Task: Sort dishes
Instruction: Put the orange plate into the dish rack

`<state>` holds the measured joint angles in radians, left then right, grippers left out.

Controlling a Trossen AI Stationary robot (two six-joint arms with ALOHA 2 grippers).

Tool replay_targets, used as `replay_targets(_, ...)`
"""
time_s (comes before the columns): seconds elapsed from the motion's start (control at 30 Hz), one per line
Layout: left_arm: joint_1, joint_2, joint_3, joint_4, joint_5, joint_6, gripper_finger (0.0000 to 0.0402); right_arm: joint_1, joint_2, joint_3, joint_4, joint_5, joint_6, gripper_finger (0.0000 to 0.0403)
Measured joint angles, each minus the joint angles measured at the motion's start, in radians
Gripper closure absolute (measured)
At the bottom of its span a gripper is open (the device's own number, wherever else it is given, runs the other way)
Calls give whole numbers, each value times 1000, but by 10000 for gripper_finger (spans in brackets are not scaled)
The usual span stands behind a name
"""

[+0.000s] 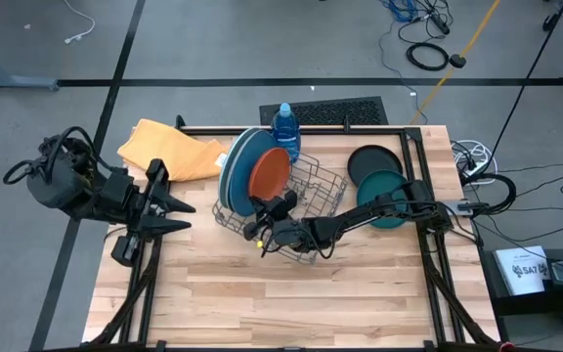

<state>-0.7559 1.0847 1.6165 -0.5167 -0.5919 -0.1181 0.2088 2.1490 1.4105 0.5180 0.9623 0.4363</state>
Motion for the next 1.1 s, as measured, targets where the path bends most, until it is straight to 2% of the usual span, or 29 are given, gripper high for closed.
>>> replay_targets(0.27, 0, 0, 0, 2, 0, -5, 278, 1, 0, 0, 66, -46, -2, 403)
replay_targets(0.53, 0, 0, 0, 0, 0, -7, 278, 2, 0, -1, 80, -51, 294, 403)
replay_targets(0.73, 0, 0, 0, -2, 0, -6, 278, 4, -7, -1, 236, -134, 285, 402)
replay_targets(0.9, 0, 0, 0, -7, 0, -6, 278, 4, -29, -5, 187, -131, 344, 402)
replay_targets(1.1, 0, 0, 0, -8, 0, -6, 278, 8, -35, -7, 293, -96, 412, 402)
